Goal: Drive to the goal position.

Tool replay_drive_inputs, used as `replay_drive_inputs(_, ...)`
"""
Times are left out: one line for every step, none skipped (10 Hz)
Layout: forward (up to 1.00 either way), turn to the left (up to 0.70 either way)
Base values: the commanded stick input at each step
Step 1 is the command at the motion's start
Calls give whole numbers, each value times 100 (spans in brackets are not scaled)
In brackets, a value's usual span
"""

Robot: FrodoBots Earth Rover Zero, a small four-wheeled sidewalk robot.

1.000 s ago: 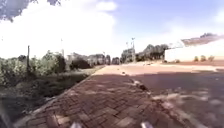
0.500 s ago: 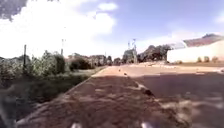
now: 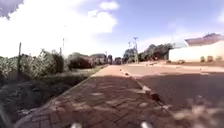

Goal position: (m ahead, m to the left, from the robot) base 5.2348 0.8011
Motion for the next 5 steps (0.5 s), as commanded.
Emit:
replay_drive_inputs(70,0)
replay_drive_inputs(70,0)
replay_drive_inputs(70,0)
replay_drive_inputs(70,0)
replay_drive_inputs(70,0)
